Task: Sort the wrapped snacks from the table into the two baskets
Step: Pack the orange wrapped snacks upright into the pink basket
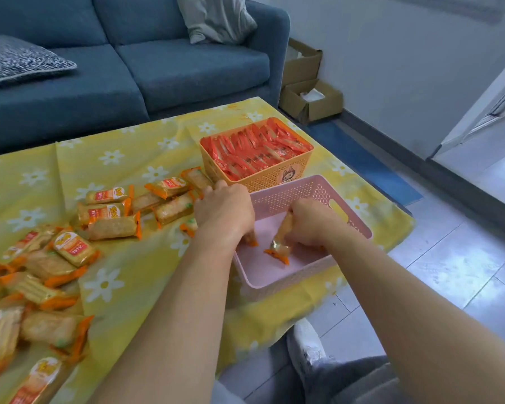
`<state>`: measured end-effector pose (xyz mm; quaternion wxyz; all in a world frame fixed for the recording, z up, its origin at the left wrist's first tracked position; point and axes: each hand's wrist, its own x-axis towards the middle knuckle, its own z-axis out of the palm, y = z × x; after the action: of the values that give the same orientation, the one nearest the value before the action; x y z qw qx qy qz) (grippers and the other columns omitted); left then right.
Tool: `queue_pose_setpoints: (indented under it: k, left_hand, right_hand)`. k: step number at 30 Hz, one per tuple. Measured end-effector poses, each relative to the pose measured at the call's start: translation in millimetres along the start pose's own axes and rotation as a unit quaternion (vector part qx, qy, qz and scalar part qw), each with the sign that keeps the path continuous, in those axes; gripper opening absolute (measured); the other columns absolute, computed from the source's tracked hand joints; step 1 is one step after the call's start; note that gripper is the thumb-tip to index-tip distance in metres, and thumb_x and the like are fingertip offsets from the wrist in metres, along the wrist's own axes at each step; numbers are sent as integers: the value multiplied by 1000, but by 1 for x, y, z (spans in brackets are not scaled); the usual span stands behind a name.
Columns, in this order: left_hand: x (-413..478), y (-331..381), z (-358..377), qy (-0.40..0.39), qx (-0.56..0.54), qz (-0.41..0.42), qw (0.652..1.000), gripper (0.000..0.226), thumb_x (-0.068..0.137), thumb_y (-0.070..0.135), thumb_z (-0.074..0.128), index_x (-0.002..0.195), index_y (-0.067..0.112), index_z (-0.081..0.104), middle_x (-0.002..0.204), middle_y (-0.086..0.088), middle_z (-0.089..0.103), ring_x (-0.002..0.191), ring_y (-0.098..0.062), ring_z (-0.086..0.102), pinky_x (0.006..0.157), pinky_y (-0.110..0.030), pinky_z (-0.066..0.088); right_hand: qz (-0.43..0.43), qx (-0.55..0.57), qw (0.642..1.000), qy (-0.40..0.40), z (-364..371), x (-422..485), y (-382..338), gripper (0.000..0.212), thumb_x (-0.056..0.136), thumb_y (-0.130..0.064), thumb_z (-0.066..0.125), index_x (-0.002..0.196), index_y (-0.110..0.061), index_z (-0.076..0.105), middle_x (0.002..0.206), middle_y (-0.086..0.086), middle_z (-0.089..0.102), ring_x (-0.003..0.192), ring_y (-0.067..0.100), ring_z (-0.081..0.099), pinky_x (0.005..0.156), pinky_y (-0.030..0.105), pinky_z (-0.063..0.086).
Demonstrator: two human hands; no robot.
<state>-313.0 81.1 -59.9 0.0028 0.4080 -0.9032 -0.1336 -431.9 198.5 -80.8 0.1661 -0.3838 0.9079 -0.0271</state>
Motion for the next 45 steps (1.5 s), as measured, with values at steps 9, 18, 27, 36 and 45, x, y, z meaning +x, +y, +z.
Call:
queue_pose_setpoints:
  k: [9, 18, 27, 36, 45]
  left_hand:
    - [-9, -7, 0, 40, -101, 5, 994, 20, 83, 16, 70, 95, 31, 77, 118, -1, 61, 110, -31, 62, 88, -42, 54]
    - [-10, -8, 8, 66, -150, 25, 986, 40, 85, 4, 47, 108, 34, 62, 110, -2, 63, 104, -30, 60, 81, -43, 51]
    - [-13, -7, 9, 68, -91, 45, 993, 23, 91, 41, 55, 107, 39, 72, 106, 2, 58, 105, -26, 53, 83, -35, 44]
    - [-9, -2, 19, 99, -79, 31, 992, 13, 89, 44, 65, 96, 37, 74, 99, 4, 52, 103, -24, 52, 81, -35, 44]
    - [-7, -2, 21, 105, -88, 25, 990, 12, 89, 41, 66, 96, 39, 75, 95, 7, 48, 100, -24, 50, 82, -34, 42]
  right_hand:
    - [70, 287, 944, 148, -10, -22, -23, 24, 70, -15, 79, 78, -15, 56, 68, 0, 62, 65, 19, 57, 43, 26, 32]
    - [70, 387, 919, 38, -13, 0, -58, 21, 75, -25, 66, 66, -6, 67, 62, 11, 63, 66, 26, 65, 65, 37, 55]
    - [35, 369, 928, -36, -24, 11, -13, 22, 90, -13, 57, 95, -5, 77, 86, 14, 74, 72, 22, 66, 70, 36, 55]
    - [20, 2, 1000, -7, 11, 12, 18, 37, 84, -22, 63, 120, -14, 58, 122, 12, 65, 111, 36, 63, 72, 37, 48]
    - [-37, 82, 994, 65, 4, 15, 15, 12, 88, -35, 64, 88, -24, 58, 90, 2, 63, 92, 30, 65, 66, 31, 42]
